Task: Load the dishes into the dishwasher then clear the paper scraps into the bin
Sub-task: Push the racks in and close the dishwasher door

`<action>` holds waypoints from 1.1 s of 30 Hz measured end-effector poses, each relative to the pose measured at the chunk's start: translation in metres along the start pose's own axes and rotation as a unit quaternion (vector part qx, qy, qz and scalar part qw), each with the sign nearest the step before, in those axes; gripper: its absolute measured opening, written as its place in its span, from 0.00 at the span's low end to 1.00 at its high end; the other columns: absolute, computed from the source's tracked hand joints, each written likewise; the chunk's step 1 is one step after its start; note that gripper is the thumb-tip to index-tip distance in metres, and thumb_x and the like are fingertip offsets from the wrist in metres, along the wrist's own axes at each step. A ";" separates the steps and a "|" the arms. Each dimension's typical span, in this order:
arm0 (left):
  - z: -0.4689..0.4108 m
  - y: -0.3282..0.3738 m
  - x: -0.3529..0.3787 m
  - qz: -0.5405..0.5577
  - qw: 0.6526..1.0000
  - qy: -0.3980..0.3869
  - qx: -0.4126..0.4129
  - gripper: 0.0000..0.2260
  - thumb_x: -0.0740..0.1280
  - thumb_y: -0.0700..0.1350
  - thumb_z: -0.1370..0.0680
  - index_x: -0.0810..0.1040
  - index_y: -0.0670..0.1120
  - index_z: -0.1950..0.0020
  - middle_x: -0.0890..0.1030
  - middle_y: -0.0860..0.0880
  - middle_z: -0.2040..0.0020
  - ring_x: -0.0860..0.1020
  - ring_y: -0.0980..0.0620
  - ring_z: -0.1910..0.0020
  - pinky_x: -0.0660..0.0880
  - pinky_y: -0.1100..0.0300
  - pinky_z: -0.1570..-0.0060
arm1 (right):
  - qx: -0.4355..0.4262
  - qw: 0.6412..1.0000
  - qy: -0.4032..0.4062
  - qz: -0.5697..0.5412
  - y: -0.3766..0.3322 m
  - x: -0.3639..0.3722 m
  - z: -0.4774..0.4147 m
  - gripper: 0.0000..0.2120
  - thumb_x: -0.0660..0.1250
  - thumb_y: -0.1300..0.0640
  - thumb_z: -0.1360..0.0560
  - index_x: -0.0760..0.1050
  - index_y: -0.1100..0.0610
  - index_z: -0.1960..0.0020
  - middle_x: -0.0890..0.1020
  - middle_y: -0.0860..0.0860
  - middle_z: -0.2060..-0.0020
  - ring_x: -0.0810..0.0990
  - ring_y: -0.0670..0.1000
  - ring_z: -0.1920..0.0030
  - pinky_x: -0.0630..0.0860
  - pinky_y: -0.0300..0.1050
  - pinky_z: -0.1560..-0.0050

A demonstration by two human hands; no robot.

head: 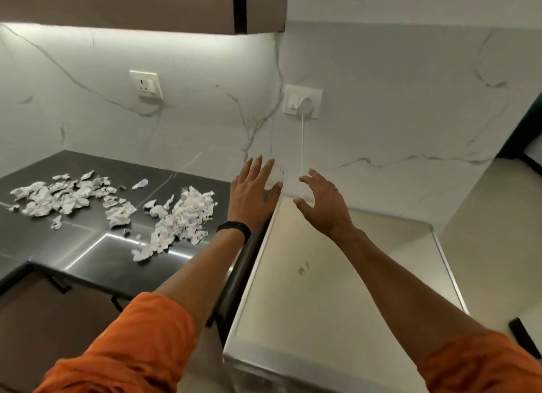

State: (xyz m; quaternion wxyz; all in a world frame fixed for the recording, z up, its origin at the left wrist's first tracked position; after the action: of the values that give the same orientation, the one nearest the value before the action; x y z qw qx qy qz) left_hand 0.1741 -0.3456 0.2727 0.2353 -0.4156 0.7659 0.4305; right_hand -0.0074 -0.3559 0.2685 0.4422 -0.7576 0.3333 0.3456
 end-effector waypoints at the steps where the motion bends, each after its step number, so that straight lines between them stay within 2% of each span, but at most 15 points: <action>1: -0.017 -0.006 0.000 -0.004 1.000 -0.001 0.004 0.27 0.60 0.58 0.16 0.60 0.54 0.19 0.57 0.48 0.17 0.51 0.48 0.18 0.54 0.44 0.23 | -0.006 1.000 0.000 0.010 -0.003 0.000 -0.020 0.26 0.67 0.47 0.20 0.69 0.52 0.24 0.63 0.52 0.20 0.63 0.55 0.22 0.63 0.56 0.25; 5: -0.097 -0.036 0.002 -0.009 1.000 0.000 0.025 0.27 0.57 0.60 0.16 0.58 0.54 0.18 0.56 0.48 0.17 0.51 0.47 0.18 0.56 0.43 0.24 | -0.014 0.998 0.003 0.064 -0.014 0.008 -0.112 0.26 0.68 0.47 0.21 0.70 0.52 0.25 0.57 0.52 0.18 0.64 0.58 0.22 0.69 0.57 0.29; 10: -0.183 -0.068 0.010 -0.038 0.997 0.003 0.060 0.29 0.53 0.61 0.17 0.57 0.53 0.18 0.55 0.46 0.17 0.52 0.45 0.18 0.58 0.42 0.24 | 0.002 0.987 -0.014 0.158 -0.017 0.028 -0.210 0.27 0.67 0.46 0.20 0.67 0.51 0.24 0.53 0.53 0.17 0.66 0.60 0.24 0.74 0.56 0.33; 17: -0.247 -0.092 0.035 -0.046 0.996 -0.010 0.080 0.30 0.48 0.63 0.17 0.53 0.53 0.17 0.52 0.46 0.17 0.50 0.45 0.18 0.52 0.42 0.22 | 0.037 0.979 -0.044 0.196 -0.001 0.049 -0.294 0.24 0.68 0.49 0.20 0.69 0.49 0.25 0.48 0.55 0.17 0.69 0.63 0.26 0.76 0.58 0.37; 21: -0.260 -0.102 0.050 -0.035 0.996 -0.020 0.081 0.30 0.47 0.63 0.17 0.52 0.54 0.17 0.51 0.46 0.17 0.50 0.45 0.18 0.50 0.44 0.22 | 0.056 0.975 -0.066 0.202 0.007 0.063 -0.306 0.22 0.68 0.49 0.20 0.71 0.50 0.28 0.42 0.55 0.17 0.75 0.63 0.31 0.79 0.54 0.44; 25: -0.260 -0.107 0.064 -0.040 0.995 -0.037 0.081 0.30 0.47 0.63 0.17 0.51 0.54 0.17 0.50 0.46 0.16 0.49 0.45 0.18 0.49 0.44 0.22 | 0.069 0.978 -0.061 0.187 0.012 0.068 -0.300 0.23 0.69 0.49 0.20 0.69 0.51 0.28 0.37 0.52 0.18 0.75 0.63 0.33 0.77 0.50 0.49; 29: -0.247 -0.104 0.066 -0.043 0.994 -0.049 0.083 0.30 0.47 0.64 0.16 0.51 0.54 0.17 0.50 0.46 0.17 0.49 0.45 0.18 0.49 0.44 0.22 | 0.061 0.983 -0.023 0.169 0.011 0.058 -0.285 0.25 0.69 0.48 0.20 0.68 0.51 0.26 0.42 0.51 0.17 0.73 0.62 0.29 0.78 0.51 0.44; 33: -0.225 -0.089 0.057 -0.043 0.994 -0.048 0.088 0.30 0.48 0.63 0.16 0.52 0.53 0.17 0.52 0.45 0.17 0.51 0.45 0.18 0.51 0.43 0.22 | 0.070 0.984 -0.028 0.161 0.012 0.046 -0.253 0.27 0.69 0.49 0.20 0.67 0.50 0.24 0.48 0.52 0.17 0.72 0.61 0.28 0.77 0.51 0.41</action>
State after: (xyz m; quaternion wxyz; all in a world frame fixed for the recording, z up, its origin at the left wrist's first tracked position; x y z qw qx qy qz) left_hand 0.2170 -0.5884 0.3073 0.3254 -0.4045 0.7703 0.3704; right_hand 0.0656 -0.5979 0.3195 0.4423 -0.6511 0.4616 0.4091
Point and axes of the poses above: each hand's wrist, its own z-axis away from the middle knuckle, its own x-axis out of the palm, y = z × x, the point moved 5 cm from there along -z, towards the middle knuckle
